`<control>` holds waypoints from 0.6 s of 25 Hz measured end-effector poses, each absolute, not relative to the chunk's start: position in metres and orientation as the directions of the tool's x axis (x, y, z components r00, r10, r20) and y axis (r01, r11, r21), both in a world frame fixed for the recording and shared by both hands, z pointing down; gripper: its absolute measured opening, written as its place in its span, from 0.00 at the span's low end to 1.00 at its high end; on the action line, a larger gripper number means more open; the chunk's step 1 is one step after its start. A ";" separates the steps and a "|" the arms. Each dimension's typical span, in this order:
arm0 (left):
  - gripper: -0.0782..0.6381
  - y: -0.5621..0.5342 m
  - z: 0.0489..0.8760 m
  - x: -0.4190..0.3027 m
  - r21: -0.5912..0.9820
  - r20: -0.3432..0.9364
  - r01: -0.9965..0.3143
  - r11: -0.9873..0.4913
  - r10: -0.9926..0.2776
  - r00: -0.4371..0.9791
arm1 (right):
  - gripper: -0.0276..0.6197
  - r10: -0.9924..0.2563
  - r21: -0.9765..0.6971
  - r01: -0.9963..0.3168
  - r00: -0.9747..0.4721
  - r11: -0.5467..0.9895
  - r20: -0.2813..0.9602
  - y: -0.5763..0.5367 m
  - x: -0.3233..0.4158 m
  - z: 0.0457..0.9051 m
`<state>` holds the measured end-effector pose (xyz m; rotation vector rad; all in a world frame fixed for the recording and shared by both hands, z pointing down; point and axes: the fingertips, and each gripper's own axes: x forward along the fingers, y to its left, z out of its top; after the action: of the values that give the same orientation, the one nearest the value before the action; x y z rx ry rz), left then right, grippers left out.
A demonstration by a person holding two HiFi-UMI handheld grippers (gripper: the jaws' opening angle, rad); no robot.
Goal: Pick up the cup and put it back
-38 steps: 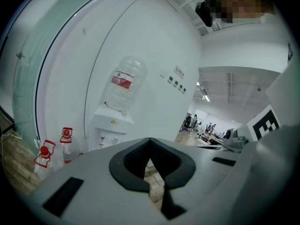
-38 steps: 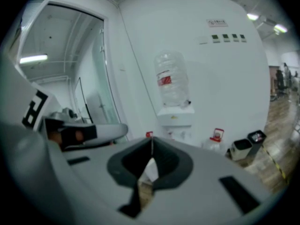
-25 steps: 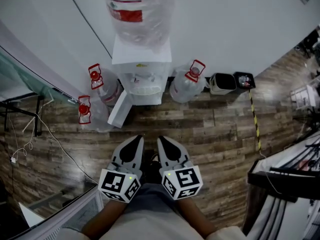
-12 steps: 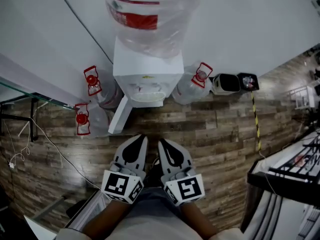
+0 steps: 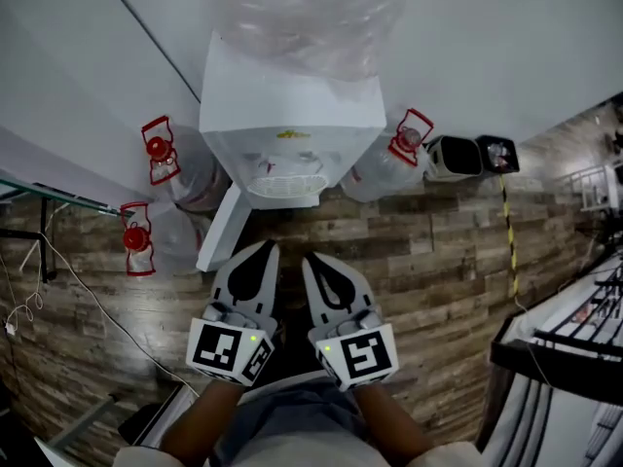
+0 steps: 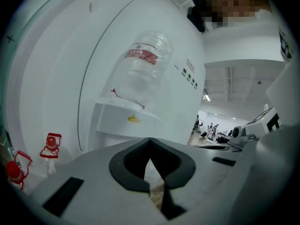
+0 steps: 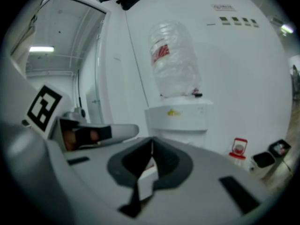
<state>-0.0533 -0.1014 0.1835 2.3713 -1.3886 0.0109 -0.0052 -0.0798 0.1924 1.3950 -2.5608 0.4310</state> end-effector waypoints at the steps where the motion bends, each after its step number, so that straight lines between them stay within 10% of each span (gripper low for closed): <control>1: 0.12 -0.103 0.195 -0.053 0.329 0.194 -0.843 -0.425 -0.844 0.501 | 0.08 -0.785 -0.155 -0.841 -0.539 0.518 0.307 -0.081 -0.002 0.205; 15: 0.12 -0.131 0.372 -0.020 0.264 0.128 -0.862 -0.432 -0.870 0.475 | 0.08 -0.798 -0.127 -0.842 -0.539 0.525 0.271 -0.116 0.008 0.395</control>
<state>-0.0200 -0.1311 0.3722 2.4333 -1.4729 -0.0395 0.0080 -0.1160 0.3954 1.4032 -2.5830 0.3625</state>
